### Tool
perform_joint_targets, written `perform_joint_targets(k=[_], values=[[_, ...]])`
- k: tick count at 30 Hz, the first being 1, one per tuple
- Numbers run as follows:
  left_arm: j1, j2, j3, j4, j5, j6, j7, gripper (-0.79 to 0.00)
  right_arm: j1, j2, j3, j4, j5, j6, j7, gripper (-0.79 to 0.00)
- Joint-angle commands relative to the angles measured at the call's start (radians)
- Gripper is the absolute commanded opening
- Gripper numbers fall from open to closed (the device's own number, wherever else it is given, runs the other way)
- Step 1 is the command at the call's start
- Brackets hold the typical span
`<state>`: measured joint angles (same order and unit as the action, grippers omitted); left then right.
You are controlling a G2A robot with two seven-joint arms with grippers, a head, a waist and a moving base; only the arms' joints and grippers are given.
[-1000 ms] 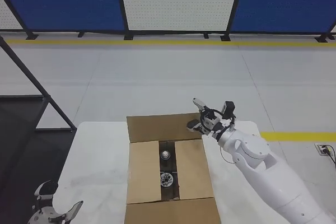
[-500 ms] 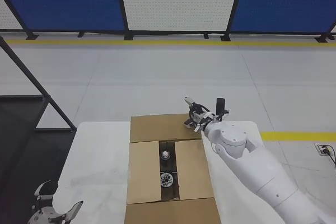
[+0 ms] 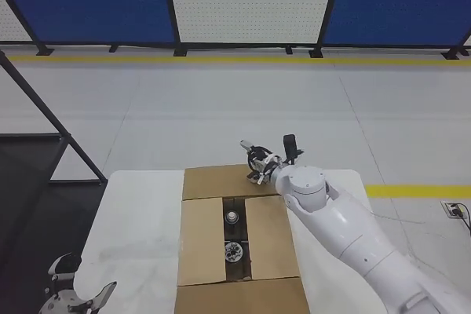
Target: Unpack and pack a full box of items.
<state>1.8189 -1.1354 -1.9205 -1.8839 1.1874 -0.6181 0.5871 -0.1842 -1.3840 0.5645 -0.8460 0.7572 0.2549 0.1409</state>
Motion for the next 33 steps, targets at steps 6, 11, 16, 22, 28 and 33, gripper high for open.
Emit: perform_joint_targets(k=[6, 11, 16, 22, 28, 33], values=[[0.0, 0.0, 0.0, 0.0, 0.0, 0.0, 0.0, 0.0, 0.021, -0.047, -0.019, 0.074, -0.032, 0.061, -0.007, 0.0], [0.0, 0.0, 0.0, 0.0, 0.0, 0.0, 0.0, 0.0, 0.038, -0.077, -0.024, 0.144, -0.044, 0.111, 0.017, 0.0], [0.0, 0.0, 0.0, 0.0, 0.0, 0.0, 0.0, 0.0, 0.053, -0.102, -0.025, 0.198, -0.062, 0.134, 0.046, 0.0], [0.0, 0.0, 0.0, 0.0, 0.0, 0.0, 0.0, 0.0, 0.059, -0.122, -0.008, 0.245, -0.078, 0.116, 0.06, 0.0], [0.0, 0.0, 0.0, 0.0, 0.0, 0.0, 0.0, 0.0, 0.048, -0.121, 0.047, 0.251, -0.065, -0.007, 0.1, 0.0], [0.0, 0.0, 0.0, 0.0, 0.0, 0.0, 0.0, 0.0, 0.012, -0.093, 0.118, 0.208, -0.067, -0.164, 0.179, 0.0]])
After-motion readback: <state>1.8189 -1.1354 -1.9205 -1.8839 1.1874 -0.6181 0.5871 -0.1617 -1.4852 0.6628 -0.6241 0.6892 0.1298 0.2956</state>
